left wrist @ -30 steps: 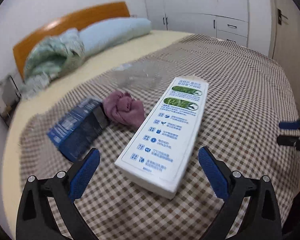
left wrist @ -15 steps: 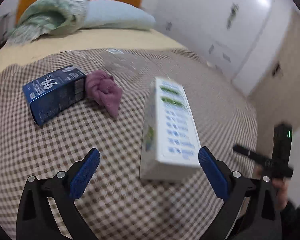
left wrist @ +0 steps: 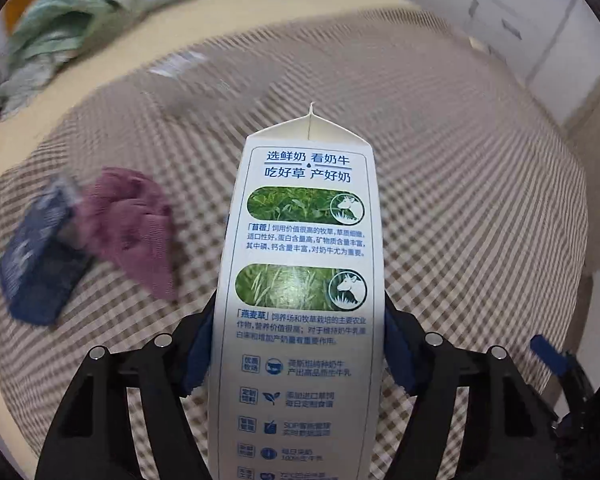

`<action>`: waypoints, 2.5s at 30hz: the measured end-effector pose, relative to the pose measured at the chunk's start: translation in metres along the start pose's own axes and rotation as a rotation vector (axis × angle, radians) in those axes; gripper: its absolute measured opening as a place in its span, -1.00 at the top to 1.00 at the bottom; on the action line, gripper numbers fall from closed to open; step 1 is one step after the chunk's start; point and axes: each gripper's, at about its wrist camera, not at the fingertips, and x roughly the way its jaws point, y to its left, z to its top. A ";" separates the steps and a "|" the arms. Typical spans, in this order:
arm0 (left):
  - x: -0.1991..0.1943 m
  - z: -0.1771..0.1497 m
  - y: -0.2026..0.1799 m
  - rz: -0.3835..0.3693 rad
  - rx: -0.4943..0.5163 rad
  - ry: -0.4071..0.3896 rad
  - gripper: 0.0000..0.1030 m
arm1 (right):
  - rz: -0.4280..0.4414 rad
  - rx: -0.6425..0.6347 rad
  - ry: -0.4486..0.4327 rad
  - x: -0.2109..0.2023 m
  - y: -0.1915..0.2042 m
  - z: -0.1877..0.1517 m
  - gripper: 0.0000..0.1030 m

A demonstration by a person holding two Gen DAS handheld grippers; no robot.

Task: Collect trash
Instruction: 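Grasp the white milk carton with the left gripper while the right grasps the clear plastic box, then carry the milk carton and plastic box to the wastebasket and open both grippers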

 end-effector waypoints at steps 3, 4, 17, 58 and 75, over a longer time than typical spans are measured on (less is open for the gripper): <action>-0.044 -0.028 0.021 -0.040 -0.051 -0.077 -0.33 | 0.055 -0.071 0.012 0.002 0.003 0.015 -0.48; -0.055 -0.036 0.029 -0.027 -0.056 -0.099 -0.33 | 0.050 -0.134 0.015 0.004 0.007 0.024 -0.48; -0.100 -0.117 0.183 0.152 -0.369 -0.094 -0.33 | 0.321 -0.097 0.149 0.221 0.069 0.222 -0.48; -0.189 -0.196 -0.200 -0.272 -0.102 -0.126 -0.33 | -0.368 -0.073 -0.237 -0.252 -0.228 -0.068 0.50; 0.132 -0.251 -0.530 -0.138 0.025 0.494 -0.33 | -0.401 0.319 -0.042 -0.235 -0.437 -0.247 0.49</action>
